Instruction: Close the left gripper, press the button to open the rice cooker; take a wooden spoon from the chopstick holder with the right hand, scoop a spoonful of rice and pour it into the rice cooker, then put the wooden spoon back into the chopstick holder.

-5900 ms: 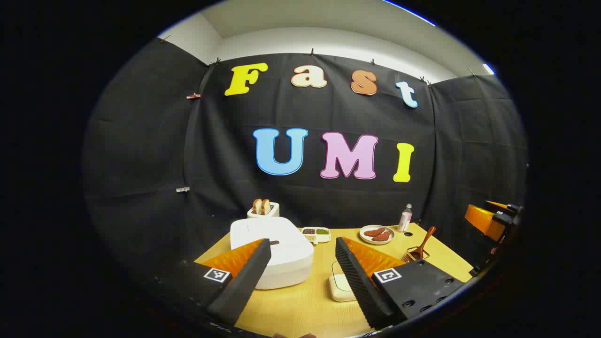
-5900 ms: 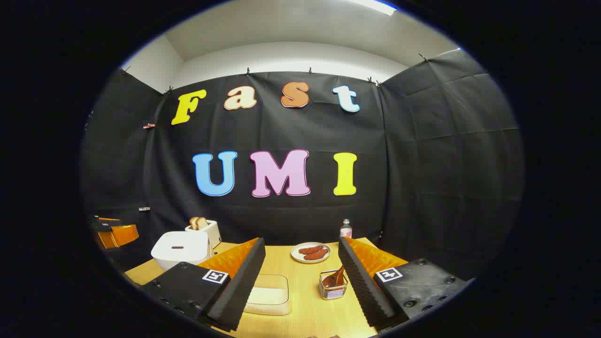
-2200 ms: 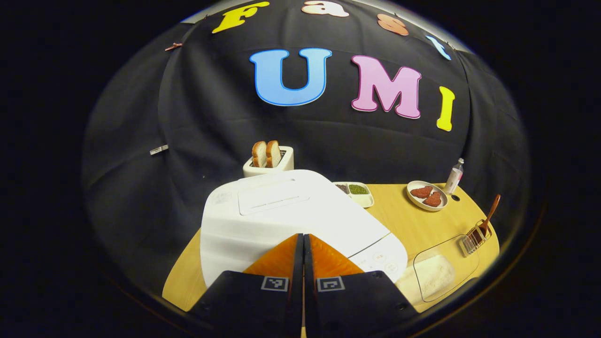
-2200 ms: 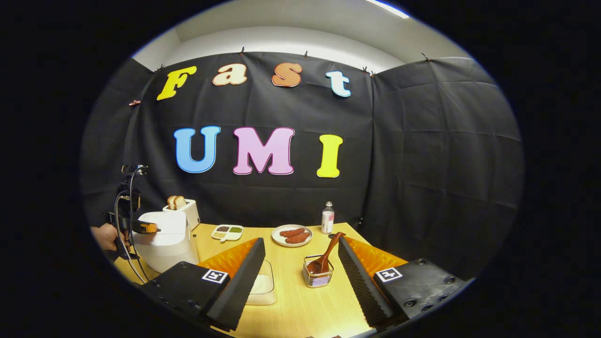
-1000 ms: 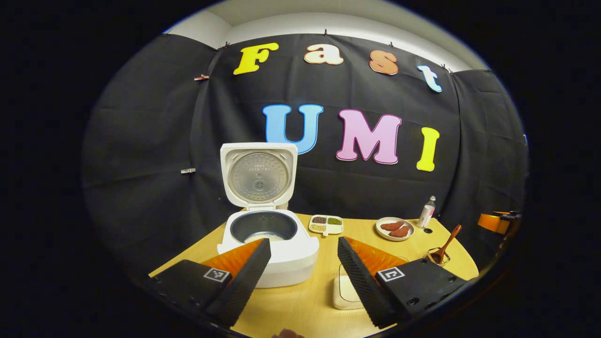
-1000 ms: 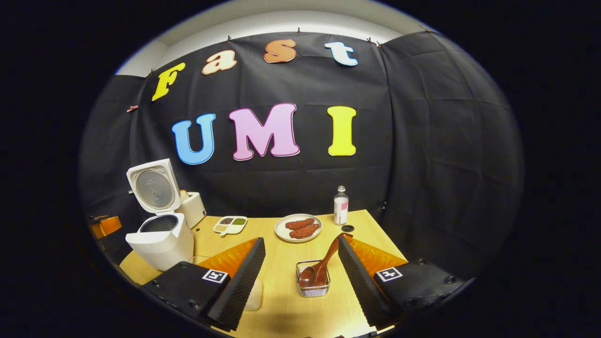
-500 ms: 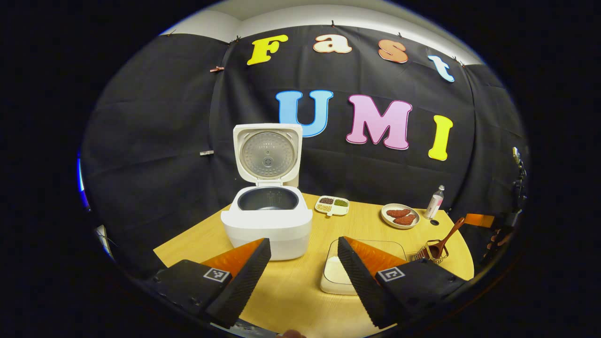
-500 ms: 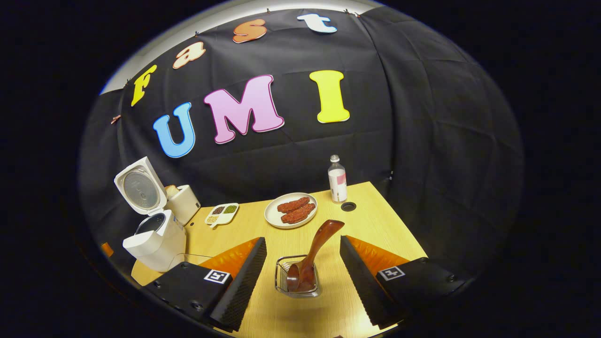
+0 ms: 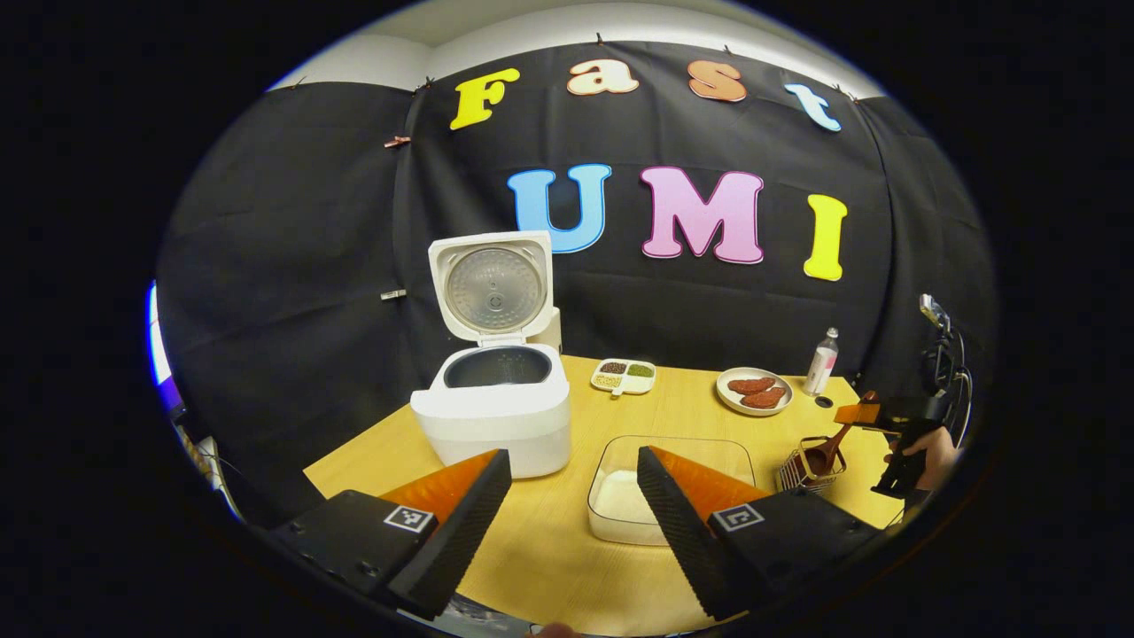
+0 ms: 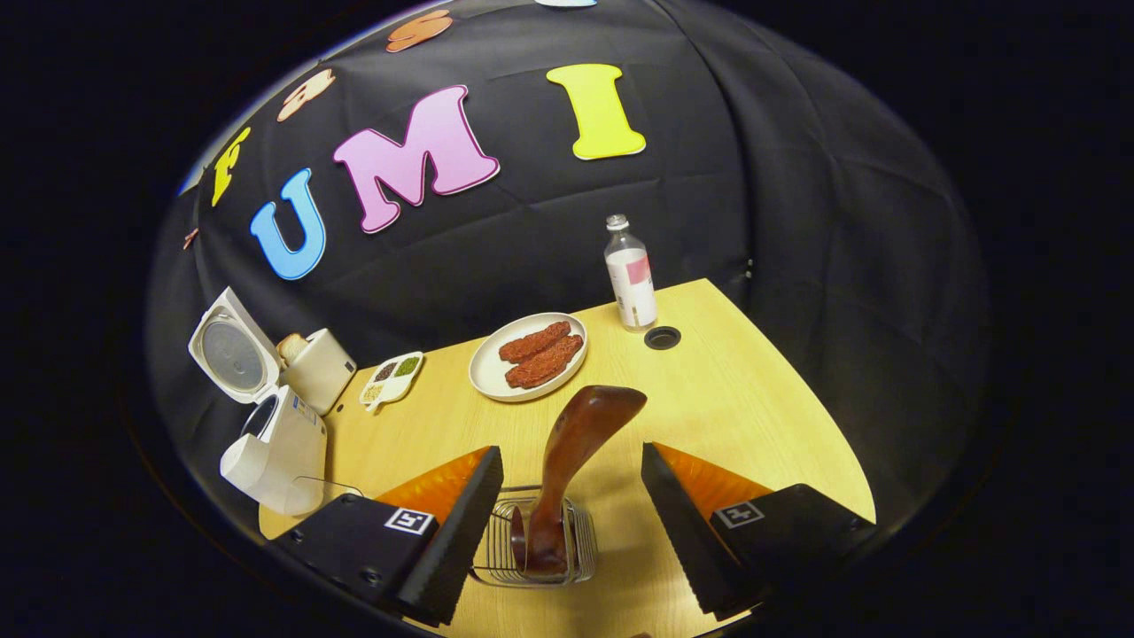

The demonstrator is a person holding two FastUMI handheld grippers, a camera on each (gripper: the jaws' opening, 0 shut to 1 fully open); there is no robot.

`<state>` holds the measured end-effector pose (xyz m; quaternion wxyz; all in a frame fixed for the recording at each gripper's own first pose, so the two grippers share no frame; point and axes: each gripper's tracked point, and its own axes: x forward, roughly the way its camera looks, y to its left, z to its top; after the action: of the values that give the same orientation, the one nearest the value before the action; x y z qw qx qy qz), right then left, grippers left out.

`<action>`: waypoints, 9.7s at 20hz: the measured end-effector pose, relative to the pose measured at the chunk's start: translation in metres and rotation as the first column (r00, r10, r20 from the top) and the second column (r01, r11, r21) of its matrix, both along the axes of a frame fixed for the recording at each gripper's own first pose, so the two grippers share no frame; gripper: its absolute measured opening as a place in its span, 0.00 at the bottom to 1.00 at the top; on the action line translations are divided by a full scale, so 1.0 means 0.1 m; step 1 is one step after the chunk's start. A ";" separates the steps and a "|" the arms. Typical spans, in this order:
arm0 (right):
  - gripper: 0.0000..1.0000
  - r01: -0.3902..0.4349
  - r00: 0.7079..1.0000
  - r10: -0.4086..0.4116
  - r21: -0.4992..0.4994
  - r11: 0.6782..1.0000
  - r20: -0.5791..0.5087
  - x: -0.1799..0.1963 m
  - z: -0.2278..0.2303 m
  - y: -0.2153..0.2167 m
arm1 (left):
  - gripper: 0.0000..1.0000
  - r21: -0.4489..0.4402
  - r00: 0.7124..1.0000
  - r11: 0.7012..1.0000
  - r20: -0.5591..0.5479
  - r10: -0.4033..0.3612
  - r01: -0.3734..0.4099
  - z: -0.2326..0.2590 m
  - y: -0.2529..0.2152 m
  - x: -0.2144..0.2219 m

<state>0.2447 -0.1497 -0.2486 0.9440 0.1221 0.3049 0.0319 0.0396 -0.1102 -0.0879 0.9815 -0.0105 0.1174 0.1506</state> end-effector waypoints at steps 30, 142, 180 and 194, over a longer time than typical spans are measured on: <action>0.21 0.005 0.991 -0.010 0.038 0.999 0.137 -0.22 1.22 0.17 | 0.98 -0.100 0.991 0.986 0.014 -0.131 0.132 -0.18 0.15 -0.15; 0.20 0.026 0.992 0.071 0.723 0.690 -0.104 0.00 1.46 5.07 | 0.96 -0.197 0.998 0.979 -0.014 -0.064 0.060 -0.69 2.25 -0.60; 0.17 -0.526 0.818 0.483 0.064 0.848 0.312 0.17 1.35 6.00 | 0.96 -0.108 0.991 0.986 0.002 -0.131 0.131 -0.66 2.13 -0.40; 0.20 -0.237 0.960 0.148 0.408 0.882 0.239 0.47 1.95 3.99 | 0.96 -0.109 0.979 0.973 0.019 -0.203 0.203 -0.42 1.40 -0.18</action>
<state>0.2915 0.2492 -0.0539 0.9111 0.2937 0.2042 0.2049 0.0219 0.0301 -0.1296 0.9901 -0.0533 0.1224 0.0428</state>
